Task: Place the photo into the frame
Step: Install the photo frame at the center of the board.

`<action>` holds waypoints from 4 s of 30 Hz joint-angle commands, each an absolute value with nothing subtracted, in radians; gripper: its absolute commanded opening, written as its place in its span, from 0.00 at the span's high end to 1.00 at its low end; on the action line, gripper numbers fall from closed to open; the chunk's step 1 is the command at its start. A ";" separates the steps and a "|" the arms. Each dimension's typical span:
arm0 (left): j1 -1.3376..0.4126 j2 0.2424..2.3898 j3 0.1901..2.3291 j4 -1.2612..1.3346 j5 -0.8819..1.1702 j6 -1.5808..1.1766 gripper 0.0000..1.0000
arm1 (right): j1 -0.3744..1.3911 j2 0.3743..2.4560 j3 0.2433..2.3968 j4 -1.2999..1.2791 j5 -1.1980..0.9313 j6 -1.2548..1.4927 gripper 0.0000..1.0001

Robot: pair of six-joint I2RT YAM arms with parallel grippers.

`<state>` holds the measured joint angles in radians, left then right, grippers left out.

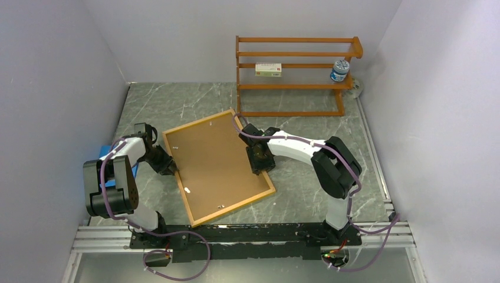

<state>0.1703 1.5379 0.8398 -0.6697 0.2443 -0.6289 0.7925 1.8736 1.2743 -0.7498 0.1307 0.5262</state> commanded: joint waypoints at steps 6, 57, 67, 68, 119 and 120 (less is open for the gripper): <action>0.164 1.534 0.844 -0.623 0.304 -0.648 0.72 | 0.792 1.889 1.304 -0.778 0.200 0.547 0.61; 0.167 1.549 0.896 -0.704 0.265 -0.636 0.51 | 0.721 2.303 1.932 -0.579 0.395 0.315 0.21; 0.166 1.560 0.887 -0.696 0.251 -0.625 0.58 | 0.698 2.353 1.921 -0.518 0.354 0.275 0.34; 0.165 1.560 0.887 -0.695 0.252 -0.625 0.58 | 0.694 2.357 1.923 -0.519 0.348 0.278 0.34; 0.166 1.575 0.900 -0.683 0.259 -0.623 0.58 | 0.658 2.334 2.022 -0.733 0.253 0.434 0.49; 0.166 1.567 0.900 -0.684 0.253 -0.623 0.58 | 0.652 2.331 2.050 -0.766 0.238 0.454 0.47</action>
